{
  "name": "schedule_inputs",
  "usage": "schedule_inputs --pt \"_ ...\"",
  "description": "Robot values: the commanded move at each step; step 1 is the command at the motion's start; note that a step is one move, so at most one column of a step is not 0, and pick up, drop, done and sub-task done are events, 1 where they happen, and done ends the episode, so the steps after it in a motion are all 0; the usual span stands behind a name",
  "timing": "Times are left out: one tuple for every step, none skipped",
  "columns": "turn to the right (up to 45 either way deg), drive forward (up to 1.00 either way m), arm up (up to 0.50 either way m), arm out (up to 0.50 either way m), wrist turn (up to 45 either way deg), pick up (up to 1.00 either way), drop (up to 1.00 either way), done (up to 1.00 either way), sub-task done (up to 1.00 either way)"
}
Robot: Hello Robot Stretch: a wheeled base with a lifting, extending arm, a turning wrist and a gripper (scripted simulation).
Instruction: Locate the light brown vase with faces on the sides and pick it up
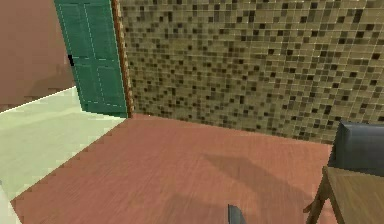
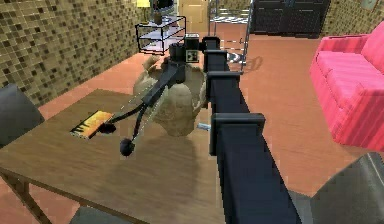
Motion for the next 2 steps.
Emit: schedule_inputs --pt "0.0 0.0 0.0 0.0 45.0 0.0 0.0 0.0 0.0" --pt "0.0 0.0 0.0 0.0 45.0 0.0 0.0 0.0 0.0"
